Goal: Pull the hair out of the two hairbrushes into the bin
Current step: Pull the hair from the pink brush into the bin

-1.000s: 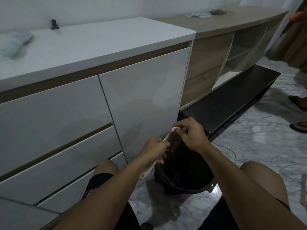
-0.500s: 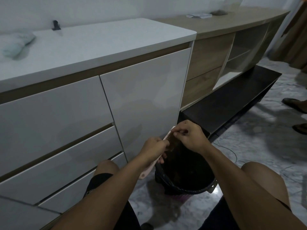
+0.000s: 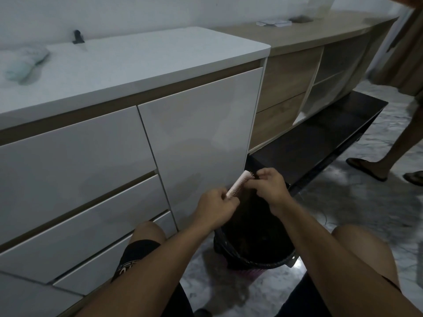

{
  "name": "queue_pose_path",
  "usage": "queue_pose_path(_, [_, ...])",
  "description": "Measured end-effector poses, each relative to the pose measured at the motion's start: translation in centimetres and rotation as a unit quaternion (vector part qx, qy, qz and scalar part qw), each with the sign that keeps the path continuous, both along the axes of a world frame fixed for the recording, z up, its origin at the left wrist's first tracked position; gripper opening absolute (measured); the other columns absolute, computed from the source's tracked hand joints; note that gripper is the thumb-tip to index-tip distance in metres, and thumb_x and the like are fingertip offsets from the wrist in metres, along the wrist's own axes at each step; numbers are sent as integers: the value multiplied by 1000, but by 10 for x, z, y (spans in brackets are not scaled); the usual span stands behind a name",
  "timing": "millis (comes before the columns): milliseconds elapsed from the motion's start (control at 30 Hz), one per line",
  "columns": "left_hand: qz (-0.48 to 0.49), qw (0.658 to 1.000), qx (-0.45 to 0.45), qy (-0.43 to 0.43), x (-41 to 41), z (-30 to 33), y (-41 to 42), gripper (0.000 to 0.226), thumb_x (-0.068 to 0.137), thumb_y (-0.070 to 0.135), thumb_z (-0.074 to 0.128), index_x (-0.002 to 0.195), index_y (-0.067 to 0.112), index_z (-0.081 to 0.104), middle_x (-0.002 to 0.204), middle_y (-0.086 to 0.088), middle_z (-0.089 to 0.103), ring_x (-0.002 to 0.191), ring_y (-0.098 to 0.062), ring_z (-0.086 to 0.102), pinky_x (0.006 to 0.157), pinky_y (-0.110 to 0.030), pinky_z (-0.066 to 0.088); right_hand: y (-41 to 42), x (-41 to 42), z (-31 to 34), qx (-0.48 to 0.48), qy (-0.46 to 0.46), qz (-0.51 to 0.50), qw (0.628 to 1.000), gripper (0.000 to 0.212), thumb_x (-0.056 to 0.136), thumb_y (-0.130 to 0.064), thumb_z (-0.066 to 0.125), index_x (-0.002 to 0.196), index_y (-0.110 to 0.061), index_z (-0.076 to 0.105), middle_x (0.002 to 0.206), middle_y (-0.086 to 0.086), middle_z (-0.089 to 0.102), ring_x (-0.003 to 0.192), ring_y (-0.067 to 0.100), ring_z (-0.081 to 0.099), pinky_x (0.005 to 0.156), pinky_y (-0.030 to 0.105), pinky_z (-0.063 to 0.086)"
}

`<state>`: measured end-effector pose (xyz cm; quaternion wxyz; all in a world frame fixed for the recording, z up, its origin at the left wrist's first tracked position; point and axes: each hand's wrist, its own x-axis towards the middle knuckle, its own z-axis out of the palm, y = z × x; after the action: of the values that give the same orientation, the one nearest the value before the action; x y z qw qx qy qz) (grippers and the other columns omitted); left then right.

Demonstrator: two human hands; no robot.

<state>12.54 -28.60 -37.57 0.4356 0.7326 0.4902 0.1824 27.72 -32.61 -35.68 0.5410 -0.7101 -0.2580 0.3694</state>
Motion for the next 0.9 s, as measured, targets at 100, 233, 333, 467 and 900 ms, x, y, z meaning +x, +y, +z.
queue_pose_path(100, [-21,997,70,34,1,4,-3,20,74,37,58,68,18,55,65,-3,56,73,-31,61,57,-30,39,-3,2,3,-42,157,0,987,11,82,-4,65,88,-12,62,95,6,68,96,18,63,83,40,47])
queue_pose_path(233, [-1,999,36,12,3,5,-4,20,76,34,58,71,15,59,63,-5,60,59,-25,59,51,-28,42,-2,4,-1,-39,142,4,989,17,84,-9,68,99,-11,59,100,7,67,98,19,64,87,43,52])
queue_pose_path(333, [26,997,-59,-34,4,4,-2,18,77,28,56,64,16,59,57,-8,63,39,-23,57,39,-22,40,0,6,-4,-8,67,8,998,20,83,-7,73,95,-15,60,99,10,68,94,22,67,76,38,57])
queue_pose_path(467, [30,989,-127,-73,1,4,-3,19,79,24,55,71,7,59,58,-13,62,36,-27,52,40,-23,37,0,4,-11,13,-96,17,995,18,83,-2,72,87,-19,69,85,7,70,83,23,70,66,34,59])
queue_pose_path(900, [31,976,-184,-115,-2,9,-1,20,83,20,55,70,6,56,53,-14,59,33,-25,48,39,-25,35,-4,1,-3,27,-183,51,981,15,88,-12,68,103,-14,67,93,0,64,83,16,68,67,37,63])
